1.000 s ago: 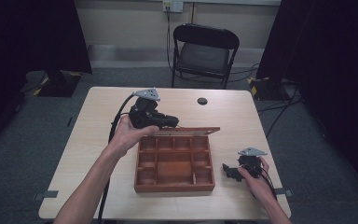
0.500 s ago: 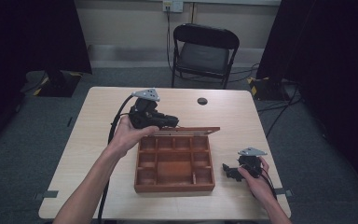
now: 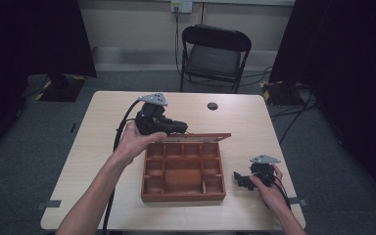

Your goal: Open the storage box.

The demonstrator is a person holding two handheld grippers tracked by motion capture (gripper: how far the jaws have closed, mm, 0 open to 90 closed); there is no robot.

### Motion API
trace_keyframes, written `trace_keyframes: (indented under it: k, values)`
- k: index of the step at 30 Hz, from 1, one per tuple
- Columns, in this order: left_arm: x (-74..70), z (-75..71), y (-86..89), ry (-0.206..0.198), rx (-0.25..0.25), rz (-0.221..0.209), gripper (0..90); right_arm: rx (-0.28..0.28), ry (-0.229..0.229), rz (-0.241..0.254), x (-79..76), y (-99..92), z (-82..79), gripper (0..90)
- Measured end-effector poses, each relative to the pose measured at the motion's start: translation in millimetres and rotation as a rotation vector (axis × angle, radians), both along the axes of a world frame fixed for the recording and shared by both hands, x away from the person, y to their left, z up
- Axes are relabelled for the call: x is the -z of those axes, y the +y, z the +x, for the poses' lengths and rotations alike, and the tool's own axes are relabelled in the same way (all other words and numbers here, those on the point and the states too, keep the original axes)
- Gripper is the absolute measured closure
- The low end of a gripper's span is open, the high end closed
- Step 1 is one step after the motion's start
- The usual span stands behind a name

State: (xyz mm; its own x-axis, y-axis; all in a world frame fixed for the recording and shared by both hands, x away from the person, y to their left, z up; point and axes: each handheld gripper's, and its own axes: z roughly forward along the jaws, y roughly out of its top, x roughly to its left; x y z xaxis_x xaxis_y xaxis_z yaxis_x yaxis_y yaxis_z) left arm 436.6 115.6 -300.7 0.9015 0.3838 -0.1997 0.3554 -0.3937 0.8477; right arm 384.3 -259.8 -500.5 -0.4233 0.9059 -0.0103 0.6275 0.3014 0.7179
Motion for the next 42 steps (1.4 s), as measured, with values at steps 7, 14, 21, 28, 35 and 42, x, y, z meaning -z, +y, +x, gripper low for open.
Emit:
trace_keyframes:
  k: [7, 14, 21, 28, 35, 42]
  values:
    - [0.1, -0.8, 0.0, -0.003, 0.0, 0.003, 83.3, -0.001, -0.001, -0.001, 0.1, -0.1, 0.2, 4.8]
    - [0.1, -0.2, 0.2, -0.002, 0.0, 0.0, 83.4, -0.001, -0.001, -0.001, 0.1, -0.1, 0.2, 4.8]
    - [-0.3, -0.5, 0.0, -0.005, 0.001, 0.007, 83.4, -0.001, -0.001, -0.001, 0.1, -0.1, 0.2, 4.8]
    - [-0.5, -0.3, -0.1, -0.006, 0.001, 0.007, 83.4, 0.0, -0.001, -0.001, 0.1, -0.1, 0.2, 4.8]
    - [-0.7, -0.6, -0.4, -0.004, -0.002, 0.009, 83.4, -0.001, -0.001, -0.001, 0.1, -0.1, 0.2, 4.8]
    - [-0.7, -0.4, -0.3, -0.004, -0.002, 0.008, 83.4, -0.001, -0.001, -0.001, 0.1, -0.1, 0.2, 4.8]
